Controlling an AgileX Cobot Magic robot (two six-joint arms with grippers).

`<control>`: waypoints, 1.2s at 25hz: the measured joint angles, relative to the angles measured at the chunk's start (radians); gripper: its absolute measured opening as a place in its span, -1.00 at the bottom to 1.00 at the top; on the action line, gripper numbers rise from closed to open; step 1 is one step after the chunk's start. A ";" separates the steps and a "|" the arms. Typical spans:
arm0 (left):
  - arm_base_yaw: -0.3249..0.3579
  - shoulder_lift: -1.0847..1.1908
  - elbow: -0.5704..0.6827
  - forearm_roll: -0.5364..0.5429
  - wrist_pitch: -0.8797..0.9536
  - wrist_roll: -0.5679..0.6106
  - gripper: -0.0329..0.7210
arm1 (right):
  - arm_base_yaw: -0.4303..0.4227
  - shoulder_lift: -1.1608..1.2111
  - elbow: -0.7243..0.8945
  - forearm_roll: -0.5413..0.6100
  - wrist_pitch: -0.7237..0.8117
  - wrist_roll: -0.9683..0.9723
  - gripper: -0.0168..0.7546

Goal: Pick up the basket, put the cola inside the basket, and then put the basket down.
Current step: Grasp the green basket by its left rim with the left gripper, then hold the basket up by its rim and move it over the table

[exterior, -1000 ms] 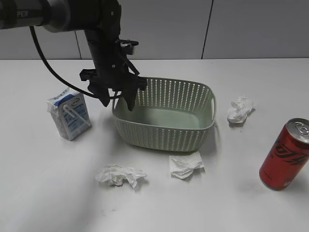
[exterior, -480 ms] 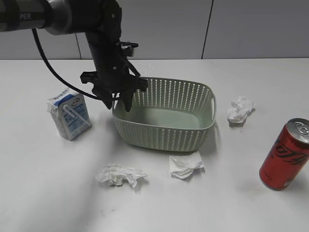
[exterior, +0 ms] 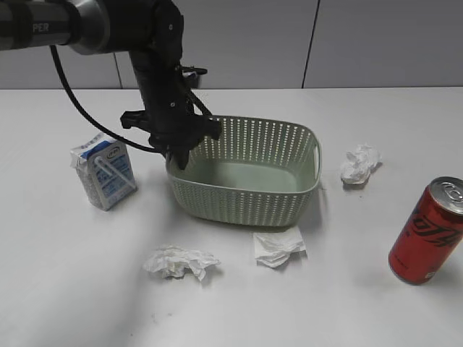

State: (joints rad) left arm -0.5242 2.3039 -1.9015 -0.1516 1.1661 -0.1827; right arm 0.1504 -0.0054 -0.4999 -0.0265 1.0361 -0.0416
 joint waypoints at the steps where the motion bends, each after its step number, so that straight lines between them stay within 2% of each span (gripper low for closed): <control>1: 0.000 0.000 0.000 -0.001 0.000 -0.015 -0.75 | 0.000 0.000 0.000 0.000 0.000 0.000 0.36; 3: 0.000 0.000 0.000 -0.007 -0.001 -0.049 -0.86 | 0.000 0.000 0.000 0.000 0.000 0.000 0.36; 5: 0.002 0.000 0.000 -0.013 -0.001 -0.069 -0.89 | 0.000 0.000 0.000 0.000 0.000 0.000 0.36; 12: 0.002 -0.034 0.001 -0.047 0.020 -0.123 -0.90 | 0.000 0.000 0.000 0.000 0.000 0.000 0.36; 22: 0.002 -0.215 0.010 -0.046 0.051 -0.230 -0.90 | 0.000 0.000 0.000 0.000 0.000 0.001 0.36; 26: -0.001 -0.308 0.102 -0.037 0.051 -0.310 -0.90 | 0.000 0.000 0.000 0.000 0.000 0.001 0.36; 30: -0.042 -0.438 0.255 -0.001 0.037 -0.350 -0.90 | 0.000 0.000 0.000 0.000 0.000 0.001 0.36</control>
State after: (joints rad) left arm -0.5659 1.8663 -1.6464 -0.1528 1.2034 -0.5327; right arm 0.1504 -0.0054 -0.4999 -0.0265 1.0361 -0.0407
